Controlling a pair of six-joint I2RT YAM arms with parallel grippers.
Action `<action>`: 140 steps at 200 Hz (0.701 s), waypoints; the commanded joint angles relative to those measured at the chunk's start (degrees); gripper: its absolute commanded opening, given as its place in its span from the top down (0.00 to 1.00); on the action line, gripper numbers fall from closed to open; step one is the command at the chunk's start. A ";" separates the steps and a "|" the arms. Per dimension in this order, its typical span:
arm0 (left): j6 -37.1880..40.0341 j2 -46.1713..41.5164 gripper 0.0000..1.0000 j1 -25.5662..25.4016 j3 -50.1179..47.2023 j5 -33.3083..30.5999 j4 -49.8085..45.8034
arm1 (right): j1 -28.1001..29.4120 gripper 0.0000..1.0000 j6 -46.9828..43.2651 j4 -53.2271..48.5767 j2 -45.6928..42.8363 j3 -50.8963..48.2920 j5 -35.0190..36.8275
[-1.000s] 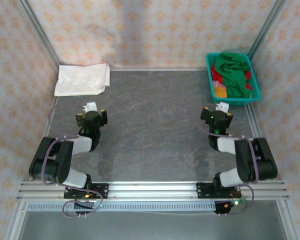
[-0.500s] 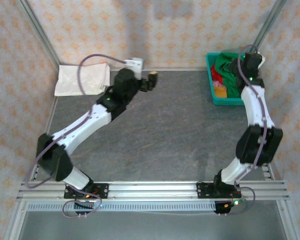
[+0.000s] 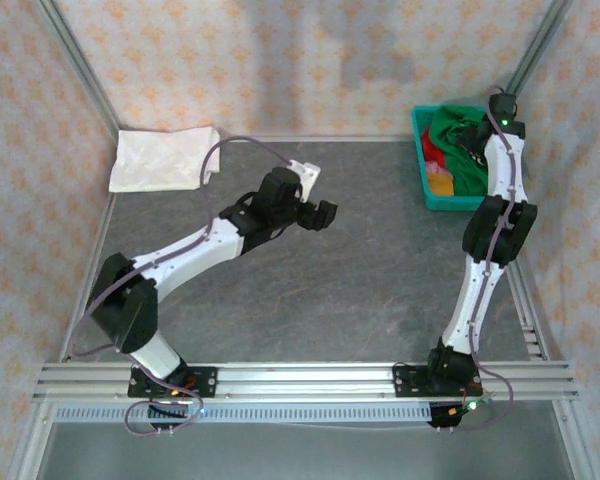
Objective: Fold and stack the t-shirts
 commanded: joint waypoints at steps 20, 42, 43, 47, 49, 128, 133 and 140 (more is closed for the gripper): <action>-1.67 -5.17 0.13 0.05 -6.04 -2.16 4.86 | -0.11 0.78 -0.99 -3.04 1.29 3.98 -2.72; -1.98 -7.37 0.13 0.05 -7.68 -2.92 7.50 | 0.13 1.00 -1.25 -2.54 -2.40 3.54 -4.79; -1.98 -7.46 0.13 0.05 -7.67 -2.93 7.61 | 0.14 1.00 -1.25 -2.52 -2.58 3.50 -4.79; -1.91 -7.75 0.13 0.07 -7.87 -3.00 7.98 | 0.21 1.00 -1.30 -2.42 -3.54 3.20 -4.86; -1.85 -7.86 0.13 0.06 -7.95 -3.01 8.16 | 0.36 1.00 -1.34 -2.34 -4.07 3.06 -4.87; -1.25 -17.48 0.12 0.14 -15.99 -7.03 14.74 | 5.85 1.00 -2.30 4.68 -30.04 -11.87 -1.03; -0.98 -18.24 0.12 0.14 -17.12 -7.74 15.49 | 6.34 1.00 -2.40 5.01 -31.61 -12.45 -0.92; -0.67 -19.21 0.12 0.19 -18.39 -8.71 16.01 | 6.98 1.00 -2.43 5.08 -33.43 -12.67 -0.83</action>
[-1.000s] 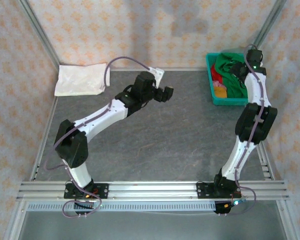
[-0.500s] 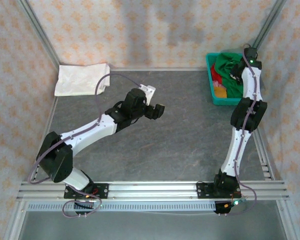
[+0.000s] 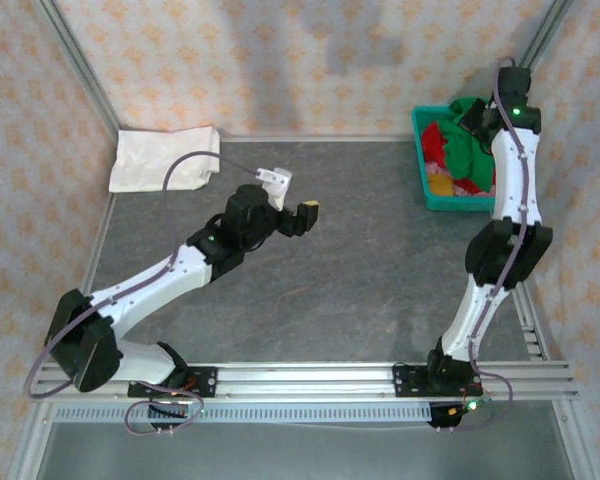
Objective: Fold and stack the t-shirts
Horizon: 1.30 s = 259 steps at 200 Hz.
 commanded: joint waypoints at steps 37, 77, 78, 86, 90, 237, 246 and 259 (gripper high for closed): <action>2.39 -7.57 0.12 0.78 -9.08 -8.49 6.82 | 7.90 1.00 -3.70 -0.44 -14.18 5.13 1.87; 2.21 -9.56 0.12 2.92 -11.54 -9.72 7.55 | 20.88 1.00 -6.16 0.56 -20.62 2.57 -1.76; 2.20 -9.58 0.12 2.98 -11.62 -9.72 7.56 | 21.25 1.00 -6.19 0.83 -20.86 2.15 -1.74; 2.05 -9.85 0.12 3.26 -12.39 -9.99 7.50 | 23.96 1.00 -5.95 3.37 -23.01 -2.15 -1.31; 2.02 -9.92 0.12 3.27 -12.72 -10.34 7.62 | 25.01 1.00 -5.71 4.83 -24.09 -4.60 -1.35; -1.68 -4.34 0.10 6.99 -20.79 -14.56 8.00 | 32.78 0.83 -2.57 40.63 -15.31 -63.37 -16.53; -1.68 -3.54 0.10 7.08 -20.25 -14.42 8.12 | 32.81 0.72 -2.87 40.46 -13.71 -62.80 -16.69; -1.67 -2.30 0.10 7.08 -19.62 -14.20 8.10 | 32.91 0.64 -3.06 40.91 -12.48 -62.36 -17.03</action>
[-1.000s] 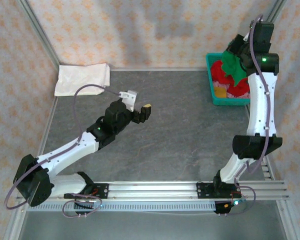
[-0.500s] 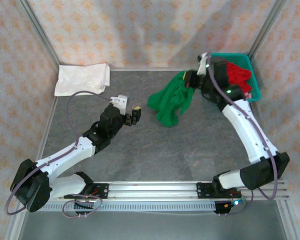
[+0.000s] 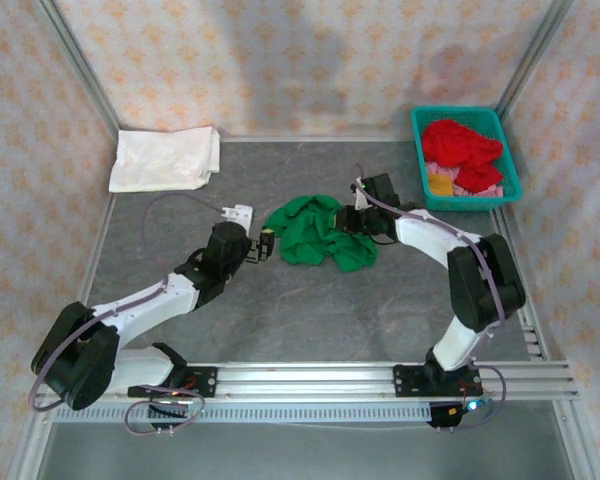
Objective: Fold and stack the t-shirts
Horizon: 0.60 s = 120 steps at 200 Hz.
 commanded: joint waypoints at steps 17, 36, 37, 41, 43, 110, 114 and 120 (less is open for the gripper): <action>-1.02 2.78 0.10 0.48 2.98 -0.94 2.20 | 0.46 0.60 -1.15 3.41 1.65 1.84 1.36; -1.57 2.52 0.10 0.54 2.82 -0.86 2.63 | 0.46 0.54 -1.29 2.97 -0.25 2.63 3.74; -1.57 2.47 0.10 0.55 2.81 -0.87 2.73 | 0.43 0.54 -1.27 2.90 -0.39 2.66 3.92; -1.66 2.30 0.10 0.51 2.68 -0.91 2.83 | 0.48 0.51 -0.92 2.67 -0.74 2.88 4.74; -1.70 2.23 0.09 0.52 2.64 -0.88 2.82 | 0.39 0.50 -0.73 2.59 -0.91 2.93 5.14; -3.76 -2.71 0.09 0.52 0.93 -0.98 4.11 | -0.56 0.56 5.92 5.08 6.71 4.62 1.24; -3.48 -3.37 0.09 0.53 1.11 -1.16 3.58 | -0.28 0.60 5.95 5.04 7.34 5.00 0.95; -2.98 -4.29 0.09 0.54 1.37 -1.47 2.89 | 0.35 0.67 5.77 4.93 8.16 5.59 0.80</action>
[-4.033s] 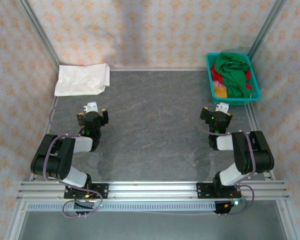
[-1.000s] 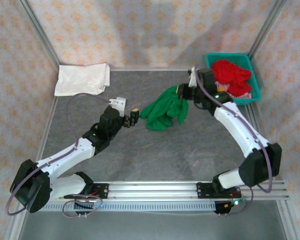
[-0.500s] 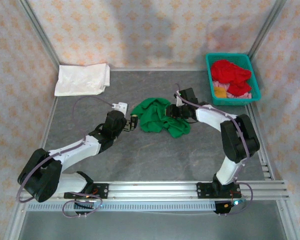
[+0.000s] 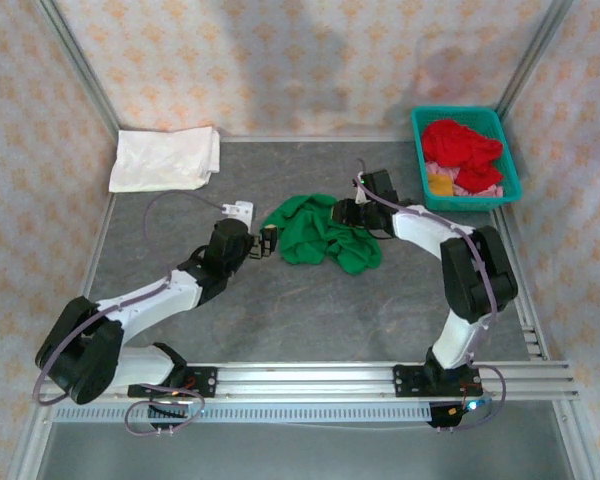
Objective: Fold and stack the t-shirts
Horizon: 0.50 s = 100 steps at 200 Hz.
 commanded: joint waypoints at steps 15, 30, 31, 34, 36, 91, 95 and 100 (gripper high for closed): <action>0.32 -6.39 0.09 0.68 0.46 -1.55 -0.45 | 3.05 0.78 1.85 1.01 4.51 3.70 -0.89; 0.45 -7.34 0.09 0.72 0.05 0.60 -0.36 | 4.18 0.88 2.24 1.62 2.81 3.31 -1.62; 0.48 -7.26 0.09 0.72 0.03 0.78 -0.33 | 4.24 0.89 2.30 1.76 2.56 3.25 -1.65; 0.66 -7.13 0.09 0.73 -0.01 1.63 -0.24 | 4.36 0.90 2.59 2.13 1.87 2.97 -1.86; 0.80 -7.07 0.09 0.68 0.01 2.11 -0.29 | 4.38 0.91 2.80 2.19 1.08 2.72 -1.92; 5.78 5.96 0.12 -0.82 5.45 13.69 -4.17 | 2.96 0.49 5.20 -4.80 -10.91 1.82 6.90; 5.99 6.99 0.12 -1.08 6.05 13.78 -4.45 | 2.79 0.48 4.97 -5.08 -11.55 1.49 6.74; 6.10 8.37 0.12 -1.34 6.65 13.74 -4.57 | 2.77 0.47 4.05 -5.29 -12.38 1.01 6.60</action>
